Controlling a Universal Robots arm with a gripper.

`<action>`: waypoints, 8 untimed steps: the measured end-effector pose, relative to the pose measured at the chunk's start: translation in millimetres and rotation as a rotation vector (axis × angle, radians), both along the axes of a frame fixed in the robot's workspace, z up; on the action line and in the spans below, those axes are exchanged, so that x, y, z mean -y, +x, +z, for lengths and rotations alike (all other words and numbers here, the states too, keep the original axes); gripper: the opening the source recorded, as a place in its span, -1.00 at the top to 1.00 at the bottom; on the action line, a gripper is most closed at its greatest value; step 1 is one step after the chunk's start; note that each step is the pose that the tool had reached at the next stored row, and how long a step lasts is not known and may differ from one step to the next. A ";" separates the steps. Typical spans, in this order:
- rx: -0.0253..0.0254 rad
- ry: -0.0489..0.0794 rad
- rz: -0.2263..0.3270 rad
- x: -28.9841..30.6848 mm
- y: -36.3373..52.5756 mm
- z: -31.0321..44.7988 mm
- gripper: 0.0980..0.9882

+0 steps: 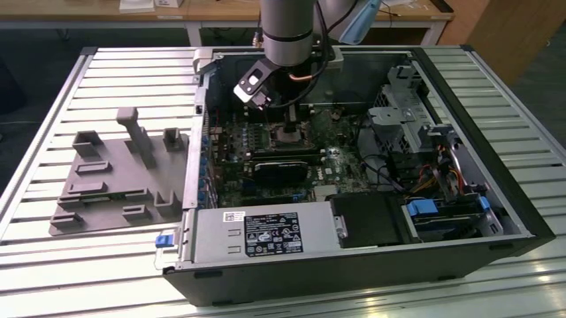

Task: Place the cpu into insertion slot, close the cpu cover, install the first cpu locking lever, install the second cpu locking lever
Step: 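Place the cpu into insertion slot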

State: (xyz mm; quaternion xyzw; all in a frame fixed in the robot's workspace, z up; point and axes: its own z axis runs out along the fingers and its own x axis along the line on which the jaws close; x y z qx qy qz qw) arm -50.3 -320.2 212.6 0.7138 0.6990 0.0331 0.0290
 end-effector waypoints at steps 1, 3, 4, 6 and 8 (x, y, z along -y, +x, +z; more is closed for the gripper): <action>0.0000 0.000 0.000 0.0 0.0 1.9 0.99; 0.0001 0.000 0.000 0.0 0.0 6.4 0.99; 0.0001 0.000 0.000 0.0 0.0 8.6 0.99; 0.0002 0.000 0.000 0.0 0.0 13.3 0.99; 0.0002 0.000 0.000 0.0 0.0 16.8 0.99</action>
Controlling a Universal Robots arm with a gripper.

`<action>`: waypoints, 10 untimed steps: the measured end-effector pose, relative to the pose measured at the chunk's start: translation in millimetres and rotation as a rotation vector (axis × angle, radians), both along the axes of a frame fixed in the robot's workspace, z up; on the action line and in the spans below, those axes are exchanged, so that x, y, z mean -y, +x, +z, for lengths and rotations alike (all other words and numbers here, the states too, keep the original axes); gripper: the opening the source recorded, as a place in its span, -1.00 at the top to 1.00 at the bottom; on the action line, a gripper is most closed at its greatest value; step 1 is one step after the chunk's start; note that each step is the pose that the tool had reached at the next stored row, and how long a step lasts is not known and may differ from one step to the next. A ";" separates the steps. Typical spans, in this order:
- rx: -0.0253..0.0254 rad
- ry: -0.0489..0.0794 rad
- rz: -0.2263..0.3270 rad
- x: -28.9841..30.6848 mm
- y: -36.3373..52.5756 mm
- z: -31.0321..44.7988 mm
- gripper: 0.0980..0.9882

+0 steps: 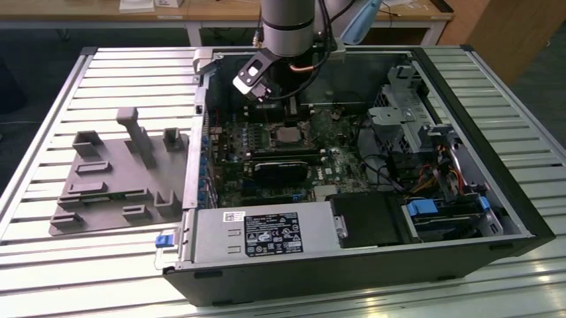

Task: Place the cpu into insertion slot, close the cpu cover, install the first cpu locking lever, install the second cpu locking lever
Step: 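Place the cpu into insertion slot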

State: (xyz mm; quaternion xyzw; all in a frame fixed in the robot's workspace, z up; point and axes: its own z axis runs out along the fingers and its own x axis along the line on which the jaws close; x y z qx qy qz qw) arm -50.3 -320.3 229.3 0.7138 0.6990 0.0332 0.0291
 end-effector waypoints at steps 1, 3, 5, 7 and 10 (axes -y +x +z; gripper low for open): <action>0.0000 0.000 0.000 0.0 0.0 1.4 0.99; 0.0002 0.000 0.000 0.0 0.0 4.7 0.99; 0.0001 0.000 0.000 0.0 0.0 7.6 0.99; 0.0002 0.000 0.000 0.0 0.0 11.6 0.99; 0.0001 0.000 0.000 0.0 0.0 15.8 0.99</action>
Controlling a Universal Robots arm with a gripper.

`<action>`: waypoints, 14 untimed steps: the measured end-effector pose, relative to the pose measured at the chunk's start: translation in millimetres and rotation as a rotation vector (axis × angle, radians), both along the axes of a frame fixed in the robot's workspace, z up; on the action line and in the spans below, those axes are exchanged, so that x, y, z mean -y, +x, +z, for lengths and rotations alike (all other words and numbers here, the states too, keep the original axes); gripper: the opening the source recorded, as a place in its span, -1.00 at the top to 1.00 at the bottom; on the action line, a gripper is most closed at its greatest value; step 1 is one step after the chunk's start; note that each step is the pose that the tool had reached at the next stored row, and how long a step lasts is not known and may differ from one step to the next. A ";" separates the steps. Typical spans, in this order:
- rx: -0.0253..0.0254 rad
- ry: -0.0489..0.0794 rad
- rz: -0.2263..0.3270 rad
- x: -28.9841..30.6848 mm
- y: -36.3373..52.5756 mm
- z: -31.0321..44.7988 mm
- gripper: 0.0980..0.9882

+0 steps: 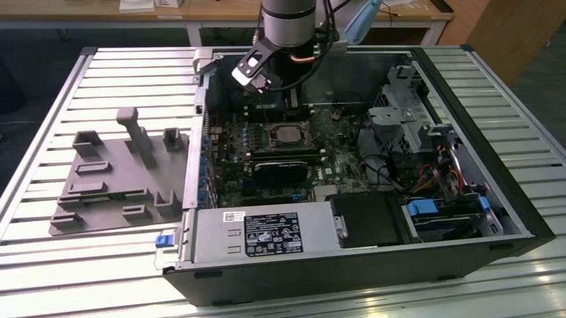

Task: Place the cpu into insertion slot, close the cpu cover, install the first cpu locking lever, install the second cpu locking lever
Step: 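Place the cpu into insertion slot, then close the cpu cover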

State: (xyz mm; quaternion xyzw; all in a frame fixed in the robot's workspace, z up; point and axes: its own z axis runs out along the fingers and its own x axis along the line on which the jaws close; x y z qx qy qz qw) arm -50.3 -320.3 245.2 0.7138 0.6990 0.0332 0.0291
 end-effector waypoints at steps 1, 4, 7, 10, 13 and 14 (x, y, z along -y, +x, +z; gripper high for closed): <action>0.0000 0.000 0.000 0.0 0.0 1.2 0.99; 0.0000 0.000 0.000 0.0 0.0 5.1 0.99; 0.0001 0.000 0.000 0.0 0.0 6.2 0.99; 0.0001 -0.001 0.000 0.0 0.0 6.3 0.99; 0.0002 -0.002 0.000 0.0 0.0 6.3 0.99; 0.0002 -0.002 0.000 0.0 0.0 6.3 0.99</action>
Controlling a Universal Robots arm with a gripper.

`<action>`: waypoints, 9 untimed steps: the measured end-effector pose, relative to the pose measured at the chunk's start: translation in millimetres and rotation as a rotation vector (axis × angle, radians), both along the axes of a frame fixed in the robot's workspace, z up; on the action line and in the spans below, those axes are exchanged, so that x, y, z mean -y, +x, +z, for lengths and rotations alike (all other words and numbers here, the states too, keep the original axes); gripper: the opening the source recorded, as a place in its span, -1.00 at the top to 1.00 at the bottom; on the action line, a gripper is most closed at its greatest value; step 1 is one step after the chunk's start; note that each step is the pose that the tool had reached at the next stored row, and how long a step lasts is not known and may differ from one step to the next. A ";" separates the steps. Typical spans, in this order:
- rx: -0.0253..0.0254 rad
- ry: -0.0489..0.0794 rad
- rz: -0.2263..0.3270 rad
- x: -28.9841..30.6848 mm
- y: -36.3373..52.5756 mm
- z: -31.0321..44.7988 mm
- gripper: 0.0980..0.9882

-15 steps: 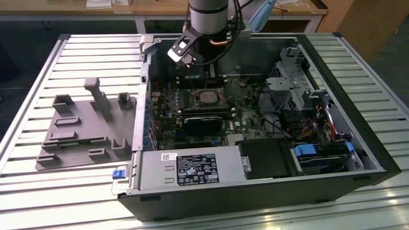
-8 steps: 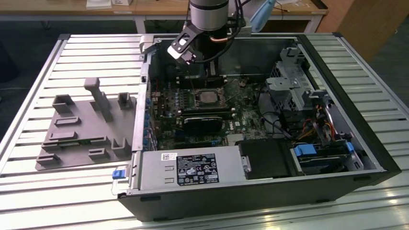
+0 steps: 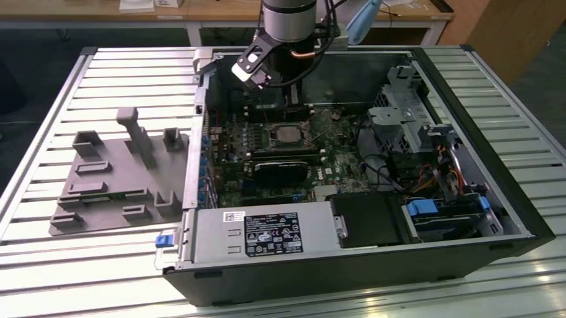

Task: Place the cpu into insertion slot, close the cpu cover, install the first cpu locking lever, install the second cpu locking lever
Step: 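Close the cpu cover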

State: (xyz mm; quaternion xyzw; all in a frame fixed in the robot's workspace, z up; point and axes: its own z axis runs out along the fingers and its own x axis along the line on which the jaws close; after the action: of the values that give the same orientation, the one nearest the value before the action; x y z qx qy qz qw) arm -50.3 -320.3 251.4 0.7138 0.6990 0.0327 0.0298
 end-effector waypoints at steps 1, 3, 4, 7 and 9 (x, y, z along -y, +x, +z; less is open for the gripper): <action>0.0000 0.000 0.000 0.0 0.0 0.0 0.99; 0.0000 0.000 0.000 0.0 0.0 0.0 0.99; 0.0000 0.000 0.000 0.0 0.0 0.0 0.99; -0.0002 -0.001 0.000 0.0 0.0 1.2 0.99; 0.0000 0.000 0.000 0.0 0.0 4.2 0.99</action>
State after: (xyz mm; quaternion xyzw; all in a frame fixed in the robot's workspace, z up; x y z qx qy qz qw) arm -50.3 -320.2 255.6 0.7138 0.6990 0.0325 0.0300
